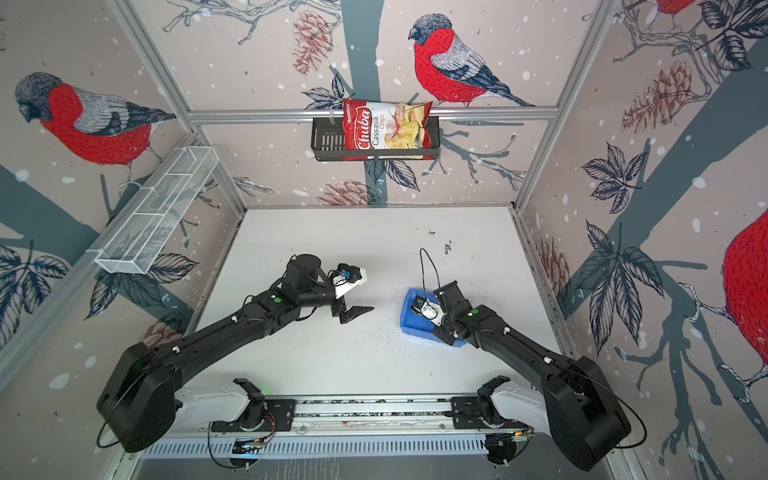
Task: Put the screwdriver in the bin
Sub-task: 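Carry the screwdriver with the right gripper over the blue bin while the left arm withdraws, then lower the screwdriver into the blue bin and open the right gripper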
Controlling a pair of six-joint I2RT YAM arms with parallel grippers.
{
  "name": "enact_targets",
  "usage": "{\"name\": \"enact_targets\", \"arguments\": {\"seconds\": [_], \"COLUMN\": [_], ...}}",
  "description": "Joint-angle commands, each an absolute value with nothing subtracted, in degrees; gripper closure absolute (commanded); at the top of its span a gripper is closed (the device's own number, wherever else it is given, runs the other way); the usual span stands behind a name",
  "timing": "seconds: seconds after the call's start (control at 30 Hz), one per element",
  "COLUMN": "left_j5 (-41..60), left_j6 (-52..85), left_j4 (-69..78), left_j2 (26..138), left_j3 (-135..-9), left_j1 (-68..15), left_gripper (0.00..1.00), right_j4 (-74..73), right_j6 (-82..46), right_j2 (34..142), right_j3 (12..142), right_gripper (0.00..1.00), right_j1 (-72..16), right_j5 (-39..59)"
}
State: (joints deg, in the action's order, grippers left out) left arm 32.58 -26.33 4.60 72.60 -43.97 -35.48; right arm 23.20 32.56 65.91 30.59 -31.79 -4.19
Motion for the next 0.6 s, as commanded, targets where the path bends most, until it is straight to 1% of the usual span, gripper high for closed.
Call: {"name": "enact_targets", "arguments": {"seconds": [0.0, 0.03, 0.13, 0.23, 0.33, 0.57], "left_j5": [32.3, 32.0, 31.1, 28.4, 27.4, 23.8], "left_j6": [-26.0, -25.8, -25.2, -20.6, -19.2, -15.7], "left_j4": [6.5, 6.8, 7.7, 9.9, 12.2, 17.0], "left_j2": [72.3, 72.4, 72.3, 72.0, 71.3, 69.7], "left_j3": [-44.1, -44.0, -43.9, -43.5, -42.7, -40.8], "left_j1": [-35.6, -35.6, -35.6, -35.6, -35.3, -31.7], "left_gripper": [0.01, 0.02, 0.02, 0.02, 0.03, 0.03], "right_j4": [20.5, 20.3, 20.3, 19.1, 16.7, 10.9], "right_j6": [30.8, 30.8, 31.2, 30.5, 29.1, 27.0], "right_j2": [65.1, 64.6, 63.0, 60.7, 58.3, 53.4], "right_j3": [29.8, 29.7, 29.8, 30.1, 30.8, 32.1], "right_gripper": [0.88, 0.81, 0.56, 0.41, 0.29, 0.11], "right_j1": [-31.9, -31.9, -32.0, -31.7, -31.1, -28.5], "right_j5": [-5.8, -5.9, -6.4, -6.3, -5.0, -0.1]}}
